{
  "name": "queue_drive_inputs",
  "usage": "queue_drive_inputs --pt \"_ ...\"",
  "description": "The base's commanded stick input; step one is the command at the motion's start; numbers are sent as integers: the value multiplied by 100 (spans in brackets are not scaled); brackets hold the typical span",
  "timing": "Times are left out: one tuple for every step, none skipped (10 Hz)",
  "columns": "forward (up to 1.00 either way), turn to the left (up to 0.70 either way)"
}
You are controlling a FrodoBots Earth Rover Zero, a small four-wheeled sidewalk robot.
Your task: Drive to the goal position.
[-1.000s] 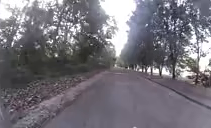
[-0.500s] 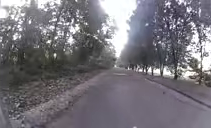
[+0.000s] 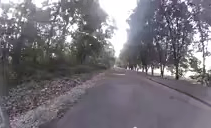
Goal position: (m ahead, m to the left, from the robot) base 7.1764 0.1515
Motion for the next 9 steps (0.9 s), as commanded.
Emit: queue_drive_inputs --pt "70 0" --pt "70 0" --pt "70 0" --pt "70 0" --pt "70 0" --pt "70 0" --pt "70 0" --pt "70 0" --pt "70 0"
